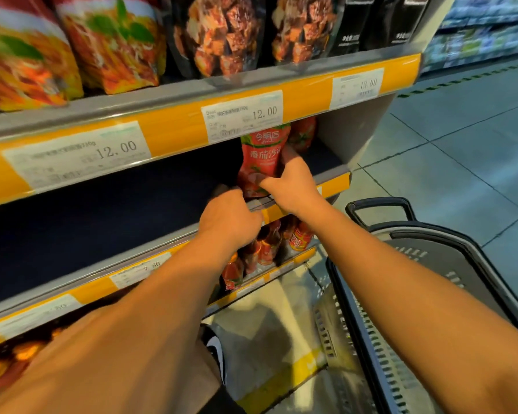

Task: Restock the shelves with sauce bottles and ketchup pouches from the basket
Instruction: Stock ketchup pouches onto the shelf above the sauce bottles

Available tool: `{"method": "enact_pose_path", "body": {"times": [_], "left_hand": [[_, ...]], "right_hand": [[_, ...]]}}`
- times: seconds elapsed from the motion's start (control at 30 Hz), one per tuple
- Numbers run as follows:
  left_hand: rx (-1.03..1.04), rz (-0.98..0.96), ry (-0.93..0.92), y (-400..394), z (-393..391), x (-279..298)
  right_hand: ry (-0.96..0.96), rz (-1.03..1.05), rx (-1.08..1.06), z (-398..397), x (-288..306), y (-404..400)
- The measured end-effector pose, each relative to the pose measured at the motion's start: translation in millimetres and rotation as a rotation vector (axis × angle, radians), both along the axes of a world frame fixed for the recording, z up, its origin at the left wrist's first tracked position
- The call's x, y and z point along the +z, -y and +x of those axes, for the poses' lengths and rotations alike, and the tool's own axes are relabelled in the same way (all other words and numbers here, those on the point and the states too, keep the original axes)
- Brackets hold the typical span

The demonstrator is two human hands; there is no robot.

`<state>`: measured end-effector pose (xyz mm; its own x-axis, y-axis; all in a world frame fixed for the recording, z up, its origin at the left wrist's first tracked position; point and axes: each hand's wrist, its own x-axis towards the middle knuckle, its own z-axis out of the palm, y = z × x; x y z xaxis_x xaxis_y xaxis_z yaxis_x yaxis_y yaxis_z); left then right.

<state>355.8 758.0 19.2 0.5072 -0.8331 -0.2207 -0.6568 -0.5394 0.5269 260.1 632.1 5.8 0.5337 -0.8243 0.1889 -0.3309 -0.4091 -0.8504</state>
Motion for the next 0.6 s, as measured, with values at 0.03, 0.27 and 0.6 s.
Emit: {"method": "enact_pose_path", "body": {"times": [0.03, 0.27, 0.6], "left_hand": [[-0.026, 0.01, -0.008, -2.6, 1.4, -0.3], [-0.186, 0.042, -0.003, -15.3, 14.8, -5.7], [-0.172, 0.026, 0.001, -13.1, 16.4, -7.5]], "right_hand": [[-0.015, -0.007, -0.018, -2.7, -0.5, 2.7], [-0.117, -0.022, -0.238, -48.0, 3.3, 41.0], [-0.34, 0.16, -0.435, -52.4, 10.8, 109.4]]}}
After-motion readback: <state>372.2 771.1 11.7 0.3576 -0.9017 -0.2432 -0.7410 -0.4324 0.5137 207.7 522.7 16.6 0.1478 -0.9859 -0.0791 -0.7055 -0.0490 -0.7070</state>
